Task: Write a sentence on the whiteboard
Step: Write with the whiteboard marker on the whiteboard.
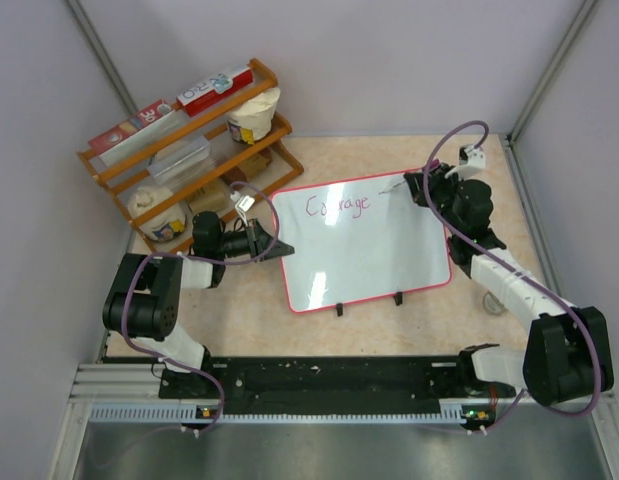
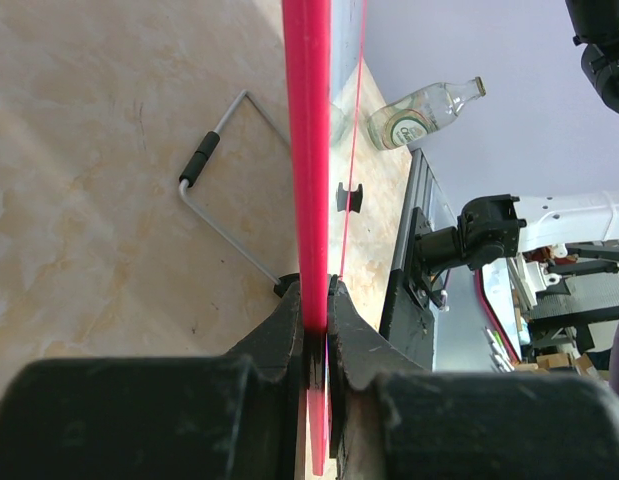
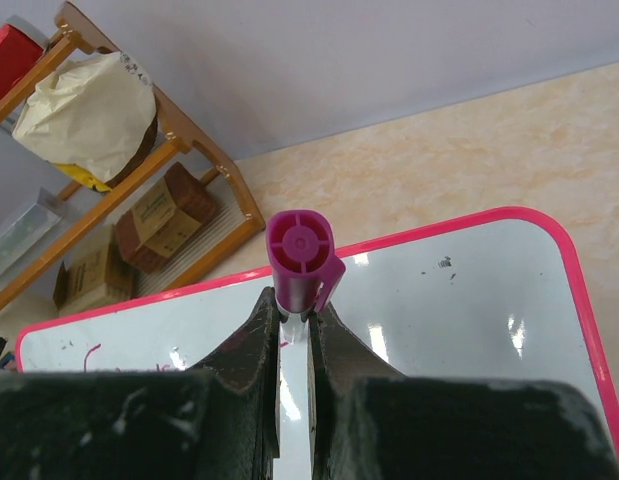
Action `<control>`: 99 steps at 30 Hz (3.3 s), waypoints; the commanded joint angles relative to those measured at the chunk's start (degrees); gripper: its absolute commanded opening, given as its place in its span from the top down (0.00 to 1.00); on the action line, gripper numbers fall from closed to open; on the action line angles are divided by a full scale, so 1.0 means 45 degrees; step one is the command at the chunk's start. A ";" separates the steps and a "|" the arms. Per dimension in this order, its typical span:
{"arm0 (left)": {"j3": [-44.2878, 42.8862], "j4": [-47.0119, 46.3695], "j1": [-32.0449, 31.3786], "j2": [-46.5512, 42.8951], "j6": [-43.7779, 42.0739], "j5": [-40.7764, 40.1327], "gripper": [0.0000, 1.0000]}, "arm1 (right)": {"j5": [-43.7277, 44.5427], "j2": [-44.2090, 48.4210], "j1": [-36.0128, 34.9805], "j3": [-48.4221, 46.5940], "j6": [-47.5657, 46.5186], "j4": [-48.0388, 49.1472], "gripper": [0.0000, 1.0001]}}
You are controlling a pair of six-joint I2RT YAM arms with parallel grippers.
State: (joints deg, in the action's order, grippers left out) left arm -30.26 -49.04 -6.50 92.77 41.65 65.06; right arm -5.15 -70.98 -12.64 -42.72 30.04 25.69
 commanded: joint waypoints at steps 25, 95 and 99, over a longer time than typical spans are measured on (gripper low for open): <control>-0.0248 -0.0412 -0.0020 0.0107 -0.0896 -0.0863 1.00 | 0.0031 0.0735 -0.0061 -0.0643 0.0726 0.0032 1.00; -0.0228 -0.0392 0.0000 0.0107 -0.0916 -0.0863 1.00 | 0.0499 0.0891 0.0075 0.0978 0.0453 -0.0299 1.00; -0.0248 -0.0412 0.0000 0.0107 -0.0896 -0.0883 1.00 | 0.0655 0.0949 0.0095 0.0861 0.0492 -0.0319 1.00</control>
State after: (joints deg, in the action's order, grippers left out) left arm -30.26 -49.23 -6.52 92.79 41.87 65.08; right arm -4.34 -67.94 -12.62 -38.59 33.65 25.26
